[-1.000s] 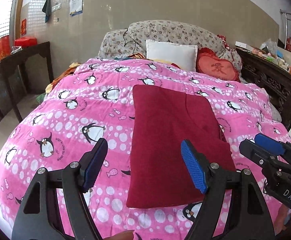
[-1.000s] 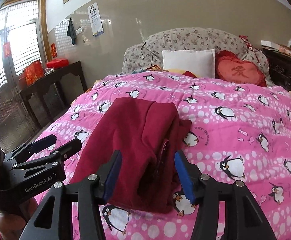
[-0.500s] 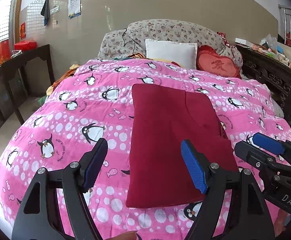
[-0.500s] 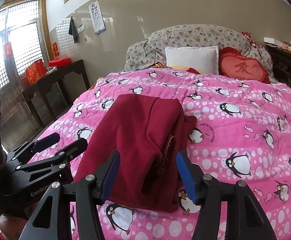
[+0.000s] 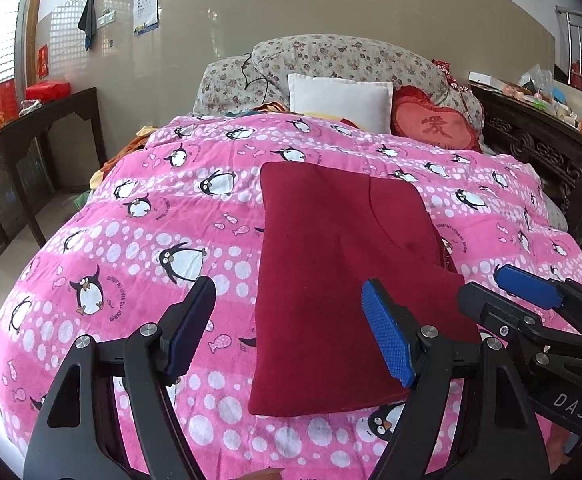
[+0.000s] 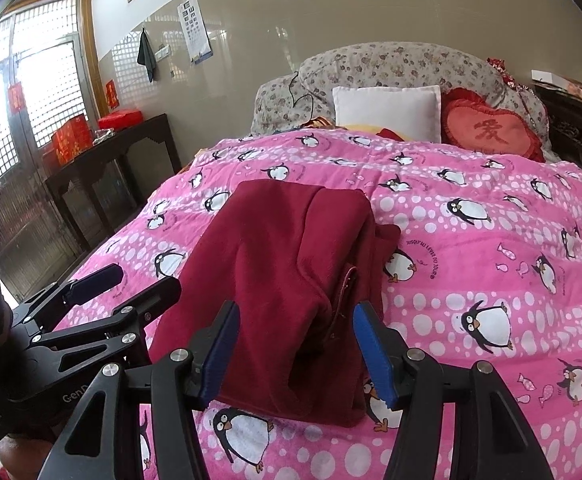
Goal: Fold small clothes
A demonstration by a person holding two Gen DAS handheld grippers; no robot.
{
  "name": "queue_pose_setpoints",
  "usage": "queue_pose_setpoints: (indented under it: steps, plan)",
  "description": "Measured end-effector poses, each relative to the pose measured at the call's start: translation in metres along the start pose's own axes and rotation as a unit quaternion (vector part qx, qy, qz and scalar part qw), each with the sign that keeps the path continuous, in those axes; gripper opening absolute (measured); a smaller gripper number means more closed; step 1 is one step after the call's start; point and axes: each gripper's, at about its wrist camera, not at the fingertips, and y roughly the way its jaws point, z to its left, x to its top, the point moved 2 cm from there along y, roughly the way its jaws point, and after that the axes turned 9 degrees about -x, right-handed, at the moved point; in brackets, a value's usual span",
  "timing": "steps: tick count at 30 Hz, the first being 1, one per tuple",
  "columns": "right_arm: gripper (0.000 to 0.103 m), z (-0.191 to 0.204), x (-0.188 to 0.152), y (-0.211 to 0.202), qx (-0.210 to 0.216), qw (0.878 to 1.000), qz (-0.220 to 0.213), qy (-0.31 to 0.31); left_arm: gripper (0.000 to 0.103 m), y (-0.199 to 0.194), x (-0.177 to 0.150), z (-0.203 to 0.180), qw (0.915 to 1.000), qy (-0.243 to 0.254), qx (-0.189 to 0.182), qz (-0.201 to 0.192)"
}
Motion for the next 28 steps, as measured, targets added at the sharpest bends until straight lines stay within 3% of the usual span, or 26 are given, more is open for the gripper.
queue_pose_setpoints:
  steps: [28]
  plan:
    - [0.057, 0.0017, 0.0011, 0.0051, 0.008, 1.0, 0.004, 0.005, 0.076, 0.0026, -0.0012, 0.0061, 0.9997, -0.012, -0.019, -0.004]
